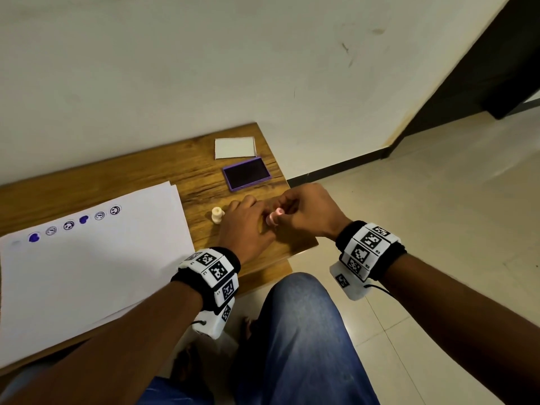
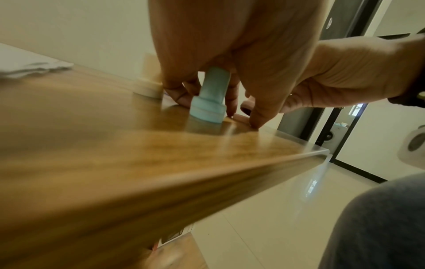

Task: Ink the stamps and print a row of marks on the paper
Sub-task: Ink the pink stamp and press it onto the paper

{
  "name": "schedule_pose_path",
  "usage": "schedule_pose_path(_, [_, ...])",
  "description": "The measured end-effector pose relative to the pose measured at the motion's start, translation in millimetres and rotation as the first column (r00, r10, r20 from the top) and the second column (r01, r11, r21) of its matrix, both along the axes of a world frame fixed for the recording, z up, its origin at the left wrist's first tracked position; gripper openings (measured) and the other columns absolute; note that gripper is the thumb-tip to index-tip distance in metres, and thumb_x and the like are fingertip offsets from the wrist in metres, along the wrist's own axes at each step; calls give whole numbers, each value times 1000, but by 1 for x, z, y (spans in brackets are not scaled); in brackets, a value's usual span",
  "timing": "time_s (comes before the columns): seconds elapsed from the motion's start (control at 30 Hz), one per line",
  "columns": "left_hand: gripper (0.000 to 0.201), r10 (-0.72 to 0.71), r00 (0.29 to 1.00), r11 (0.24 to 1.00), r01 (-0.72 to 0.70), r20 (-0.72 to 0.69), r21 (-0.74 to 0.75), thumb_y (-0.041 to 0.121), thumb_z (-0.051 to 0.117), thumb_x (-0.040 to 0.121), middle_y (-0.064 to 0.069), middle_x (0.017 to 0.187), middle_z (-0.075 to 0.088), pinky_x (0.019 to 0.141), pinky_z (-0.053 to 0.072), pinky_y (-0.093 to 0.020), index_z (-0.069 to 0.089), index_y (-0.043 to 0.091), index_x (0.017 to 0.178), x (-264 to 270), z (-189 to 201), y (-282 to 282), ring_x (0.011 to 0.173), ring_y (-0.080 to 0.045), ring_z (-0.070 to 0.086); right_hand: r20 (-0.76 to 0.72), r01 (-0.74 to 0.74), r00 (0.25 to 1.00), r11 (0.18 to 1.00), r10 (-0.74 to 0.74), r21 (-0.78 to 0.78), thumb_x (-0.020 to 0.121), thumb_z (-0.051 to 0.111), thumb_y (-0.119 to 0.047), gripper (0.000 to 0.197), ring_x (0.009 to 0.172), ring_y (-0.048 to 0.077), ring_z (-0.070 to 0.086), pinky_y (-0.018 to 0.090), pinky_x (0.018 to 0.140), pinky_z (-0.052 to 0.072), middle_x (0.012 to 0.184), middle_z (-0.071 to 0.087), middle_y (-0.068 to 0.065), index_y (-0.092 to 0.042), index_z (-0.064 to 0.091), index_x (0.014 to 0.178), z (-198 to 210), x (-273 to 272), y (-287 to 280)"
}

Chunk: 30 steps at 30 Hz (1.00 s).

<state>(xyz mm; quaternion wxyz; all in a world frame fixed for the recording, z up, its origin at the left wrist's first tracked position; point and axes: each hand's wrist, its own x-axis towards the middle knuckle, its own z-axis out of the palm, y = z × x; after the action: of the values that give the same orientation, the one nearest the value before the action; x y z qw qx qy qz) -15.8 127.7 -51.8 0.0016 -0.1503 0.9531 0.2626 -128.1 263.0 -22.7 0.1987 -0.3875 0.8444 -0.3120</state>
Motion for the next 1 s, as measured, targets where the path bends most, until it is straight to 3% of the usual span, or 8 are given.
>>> schedule_pose_path(0.27, [44, 6, 1000, 1000, -6, -4, 16, 37, 65, 79, 2, 113, 55, 86, 43, -33, 59, 24, 121, 1, 4, 1, 107, -22, 47, -96, -73, 992, 995, 80, 74, 88, 68, -30, 14, 70, 2, 63, 13, 62, 43, 81, 75, -10, -25, 79, 94, 5, 7, -9])
schedule_pose_path(0.43, [35, 16, 1000, 1000, -16, -5, 6, 36, 67, 78, 1, 112, 55, 85, 42, -33, 61, 22, 109, 3, 4, 2, 106, -22, 47, -188, -109, 973, 983, 137, 151, 90, 66, -28, 16, 66, 9, 60, 18, 59, 38, 77, 72, -3, -20, 79, 86, 9, 8, -13])
schedule_pose_path(0.53, [31, 20, 1000, 1000, -19, -22, 13, 34, 70, 77, 0, 111, 56, 83, 40, -32, 62, 20, 104, 2, 3, 1, 105, -23, 48, -258, -113, 951, 967, 172, 228, 91, 65, -26, 16, 67, 12, 57, 14, 57, 32, 77, 69, -1, -16, 76, 83, 7, 10, -19])
schedule_pose_path(0.73, [30, 29, 999, 999, -28, -29, 19, 34, 70, 78, 0, 110, 56, 84, 42, -33, 63, 19, 103, 3, 3, 1, 105, -23, 48, -265, -63, 955, 966, 131, 250, 89, 68, -23, 13, 72, 13, 58, 17, 58, 33, 81, 68, 0, -14, 76, 83, 4, 11, -22])
schedule_pose_path(0.9, [32, 24, 1000, 999, -24, -15, 28, 32, 69, 80, -2, 112, 56, 86, 41, -34, 62, 19, 108, 3, 9, 3, 108, -25, 48, -235, -31, 968, 974, 85, 224, 90, 69, -23, 12, 74, 11, 58, 11, 60, 30, 85, 71, -1, -16, 77, 88, 5, 15, -19])
schedule_pose_path(1.0, [37, 19, 1000, 1000, -19, 4, 12, 29, 68, 81, -2, 115, 54, 88, 41, -35, 60, 20, 115, 2, 12, 4, 111, -25, 47, -202, -14, 978, 981, 54, 191, 91, 68, -24, 13, 71, 9, 58, 16, 60, 34, 82, 72, -3, -17, 78, 89, 7, 19, -17])
